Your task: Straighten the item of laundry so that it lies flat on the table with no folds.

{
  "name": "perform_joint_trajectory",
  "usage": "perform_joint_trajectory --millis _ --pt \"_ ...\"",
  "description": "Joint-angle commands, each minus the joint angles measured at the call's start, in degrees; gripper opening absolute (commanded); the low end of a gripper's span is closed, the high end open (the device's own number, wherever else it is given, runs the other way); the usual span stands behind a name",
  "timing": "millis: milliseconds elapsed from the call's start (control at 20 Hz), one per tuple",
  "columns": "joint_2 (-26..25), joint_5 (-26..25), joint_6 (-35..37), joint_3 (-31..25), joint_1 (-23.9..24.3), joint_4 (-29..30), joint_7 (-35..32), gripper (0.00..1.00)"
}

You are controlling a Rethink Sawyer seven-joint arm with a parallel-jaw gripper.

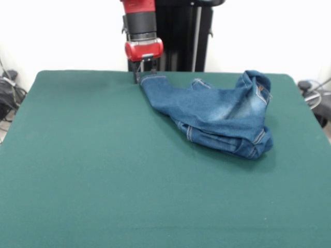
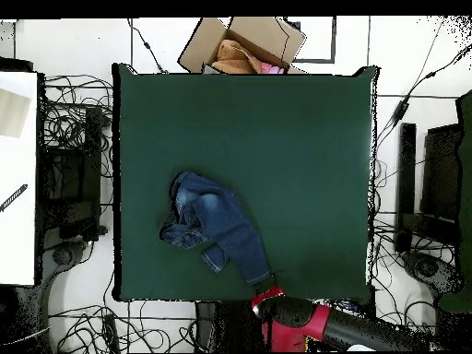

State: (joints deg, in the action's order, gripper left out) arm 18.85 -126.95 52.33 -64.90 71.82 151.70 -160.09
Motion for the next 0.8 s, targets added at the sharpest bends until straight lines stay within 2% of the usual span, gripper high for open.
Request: perform_joint_trajectory --millis 50,800 --pt "-12.2 -12.9 -4.1 -1.0 -6.0 -28.1 -11.1 1.0" --pt "-7.9 -7.2 -5.8 -0.4 -9.6 -29.5 -8.5 1.0"
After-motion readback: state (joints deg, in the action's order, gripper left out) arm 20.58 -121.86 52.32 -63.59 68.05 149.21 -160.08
